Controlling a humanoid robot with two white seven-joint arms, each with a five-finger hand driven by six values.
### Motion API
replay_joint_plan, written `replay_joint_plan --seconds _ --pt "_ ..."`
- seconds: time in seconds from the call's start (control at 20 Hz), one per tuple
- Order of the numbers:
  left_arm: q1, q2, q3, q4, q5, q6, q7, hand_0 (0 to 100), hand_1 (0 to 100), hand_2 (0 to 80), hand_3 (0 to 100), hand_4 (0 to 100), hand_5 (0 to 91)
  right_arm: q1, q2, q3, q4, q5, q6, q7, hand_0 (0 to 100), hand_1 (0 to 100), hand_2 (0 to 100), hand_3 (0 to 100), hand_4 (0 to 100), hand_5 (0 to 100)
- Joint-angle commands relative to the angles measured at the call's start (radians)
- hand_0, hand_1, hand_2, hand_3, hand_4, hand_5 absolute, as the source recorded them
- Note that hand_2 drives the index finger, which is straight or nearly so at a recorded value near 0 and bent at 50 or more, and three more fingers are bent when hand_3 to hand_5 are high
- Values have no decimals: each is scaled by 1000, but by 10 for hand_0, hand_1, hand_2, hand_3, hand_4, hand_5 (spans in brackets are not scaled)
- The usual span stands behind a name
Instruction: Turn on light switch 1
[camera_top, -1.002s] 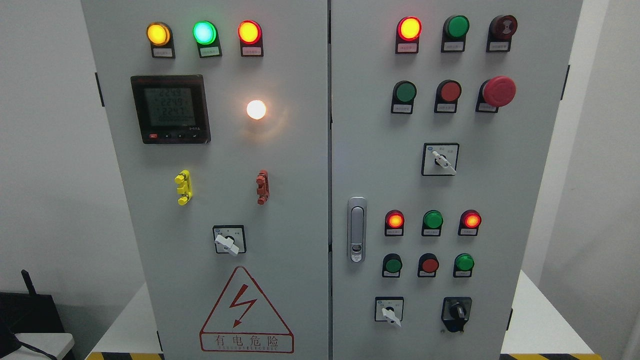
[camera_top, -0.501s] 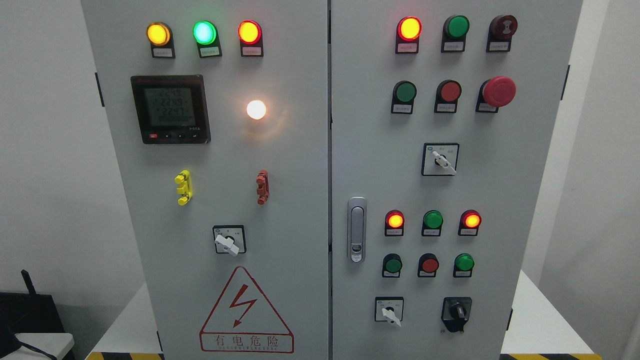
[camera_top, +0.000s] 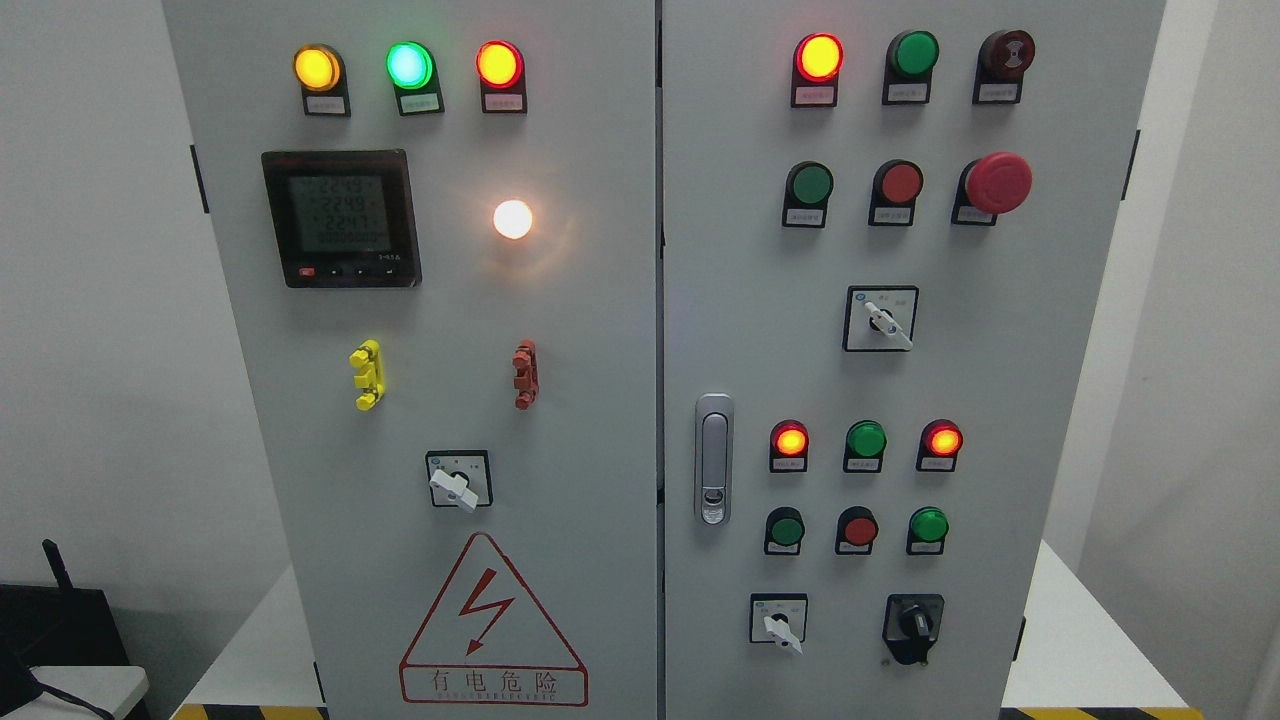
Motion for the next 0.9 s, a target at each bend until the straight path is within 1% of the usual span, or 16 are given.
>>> replay_joint_plan --seconds 0.0,0.85 --pt "0 -1 8 -16 -26 0 10 452 0 0 0 0 10 0 0 0 0 -18 1 -1 120 389 0 0 0 0" --pt "0 -2 8 -16 -26 0 17 451 0 0 0 0 17 0 0 0 0 -18 1 -1 120 389 0 0 0 0"
